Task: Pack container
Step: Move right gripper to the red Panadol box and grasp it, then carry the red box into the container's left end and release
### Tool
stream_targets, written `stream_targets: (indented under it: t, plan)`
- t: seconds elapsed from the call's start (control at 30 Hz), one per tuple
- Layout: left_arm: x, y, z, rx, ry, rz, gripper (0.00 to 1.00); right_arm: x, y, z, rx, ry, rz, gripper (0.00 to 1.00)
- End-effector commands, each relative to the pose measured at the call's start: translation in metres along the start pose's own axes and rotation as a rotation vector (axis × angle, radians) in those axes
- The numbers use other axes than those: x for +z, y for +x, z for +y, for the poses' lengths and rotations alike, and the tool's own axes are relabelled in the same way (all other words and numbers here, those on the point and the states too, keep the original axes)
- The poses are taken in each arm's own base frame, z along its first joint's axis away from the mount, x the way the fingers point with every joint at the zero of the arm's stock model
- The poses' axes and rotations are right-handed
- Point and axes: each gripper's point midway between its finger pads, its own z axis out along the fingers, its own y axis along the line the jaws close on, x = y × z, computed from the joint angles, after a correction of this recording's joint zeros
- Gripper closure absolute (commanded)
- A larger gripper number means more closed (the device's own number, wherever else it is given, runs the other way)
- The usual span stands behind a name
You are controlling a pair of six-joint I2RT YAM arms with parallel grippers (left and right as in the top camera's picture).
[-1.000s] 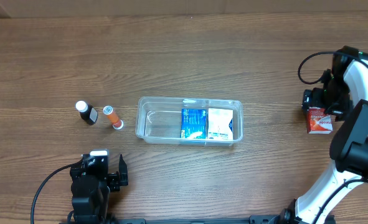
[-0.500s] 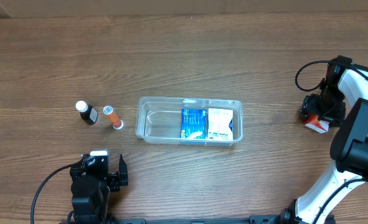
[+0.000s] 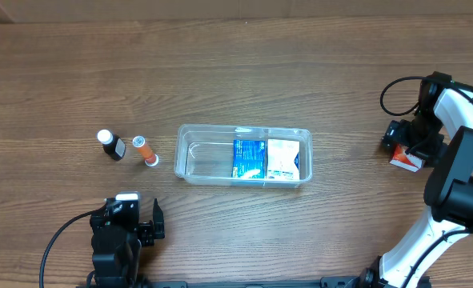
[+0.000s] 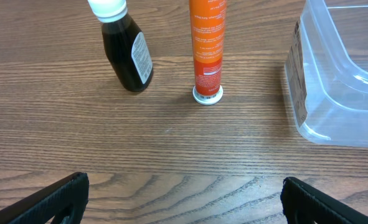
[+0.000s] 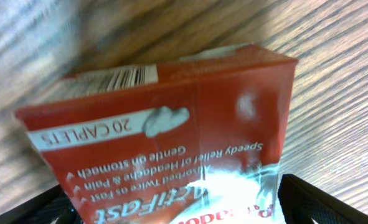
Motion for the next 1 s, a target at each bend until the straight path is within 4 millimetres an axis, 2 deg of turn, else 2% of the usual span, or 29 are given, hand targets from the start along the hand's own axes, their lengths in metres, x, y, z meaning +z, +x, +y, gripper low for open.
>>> stream_targets:
  t: [0.0,0.07,0.23,0.33,0.37,0.47,0.53,0.63,0.67,0.73,0.87,0.97]
  plan:
    - [0.000,0.000,-0.001,0.016,0.006,-0.008,0.00,0.003,0.000,0.009,0.035,-0.053,0.005,0.10]
    - [0.000,0.000,-0.001,0.016,0.006,-0.008,0.00,0.003,0.000,0.015,0.034,-0.085,0.010,0.23]
    - [0.000,0.000,-0.001,0.016,0.006,-0.008,0.00,0.002,0.004,0.016,0.032,-0.091,0.028,0.30]
    - [0.000,0.000,-0.001,0.016,0.006,-0.008,0.00,-0.009,0.006,0.018,0.049,-0.111,0.036,0.37]
    - [0.000,0.000,-0.001,0.016,0.006,-0.008,0.00,-0.015,0.007,0.022,0.047,-0.136,0.034,0.38]
    - [0.000,0.000,-0.001,0.016,0.006,-0.008,0.00,-0.059,0.012,0.039,0.002,-0.212,-0.047,0.38]
    - [0.000,0.000,-0.001,0.016,0.006,-0.008,0.00,-0.098,0.022,0.050,-0.044,-0.239,-0.135,0.37]
    - [0.000,0.000,-0.001,0.016,0.006,-0.008,0.00,-0.157,0.057,0.076,-0.165,-0.279,-0.257,0.37]
    - [0.000,0.000,-0.001,0.016,0.006,-0.008,0.00,-0.181,0.081,0.093,-0.239,-0.304,-0.305,0.37]
    - [0.000,0.000,-0.001,0.016,0.006,-0.008,0.00,-0.204,0.115,0.120,-0.318,-0.344,-0.350,0.37]
    - [0.000,0.000,-0.001,0.016,0.006,-0.008,0.00,-0.223,0.171,0.173,-0.451,-0.416,-0.378,0.37]
    - [0.000,0.000,-0.001,0.016,0.006,-0.008,0.00,-0.224,0.220,0.228,-0.565,-0.486,-0.385,0.37]
